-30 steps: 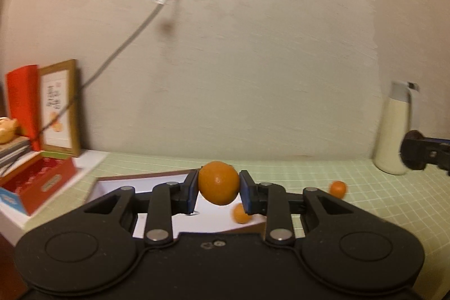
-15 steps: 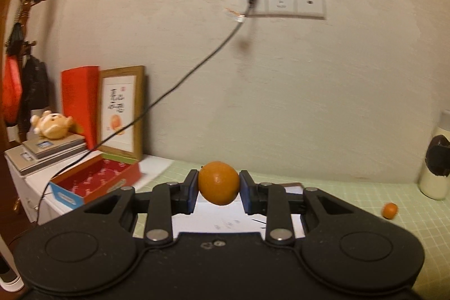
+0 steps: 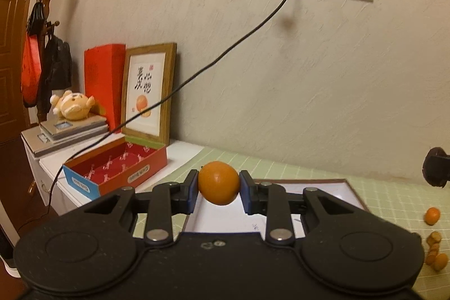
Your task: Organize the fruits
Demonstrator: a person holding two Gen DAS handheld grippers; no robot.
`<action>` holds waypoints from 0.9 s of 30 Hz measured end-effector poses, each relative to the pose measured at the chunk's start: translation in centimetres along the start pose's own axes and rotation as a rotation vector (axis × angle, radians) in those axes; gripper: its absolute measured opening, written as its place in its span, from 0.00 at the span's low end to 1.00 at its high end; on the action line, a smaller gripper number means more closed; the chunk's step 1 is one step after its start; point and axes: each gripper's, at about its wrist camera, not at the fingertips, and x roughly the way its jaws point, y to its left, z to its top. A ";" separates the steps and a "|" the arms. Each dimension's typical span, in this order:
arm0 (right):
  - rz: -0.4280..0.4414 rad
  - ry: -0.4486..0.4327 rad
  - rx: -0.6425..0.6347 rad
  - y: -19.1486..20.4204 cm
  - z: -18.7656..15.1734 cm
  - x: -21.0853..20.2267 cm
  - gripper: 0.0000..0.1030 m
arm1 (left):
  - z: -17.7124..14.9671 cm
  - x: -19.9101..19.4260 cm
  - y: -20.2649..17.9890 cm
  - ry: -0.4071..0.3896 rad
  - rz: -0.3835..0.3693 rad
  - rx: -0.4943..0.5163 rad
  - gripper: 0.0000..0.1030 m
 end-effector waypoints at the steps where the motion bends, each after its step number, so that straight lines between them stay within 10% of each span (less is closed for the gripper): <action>1: -0.004 0.016 0.006 -0.2 -0.2 0.8 0.35 | -0.1 0.4 0.1 0.008 0.004 0.000 0.20; 27: -0.063 0.242 0.104 -4.6 -3.0 12.5 0.35 | -2.0 9.3 0.4 0.189 0.012 -0.002 0.21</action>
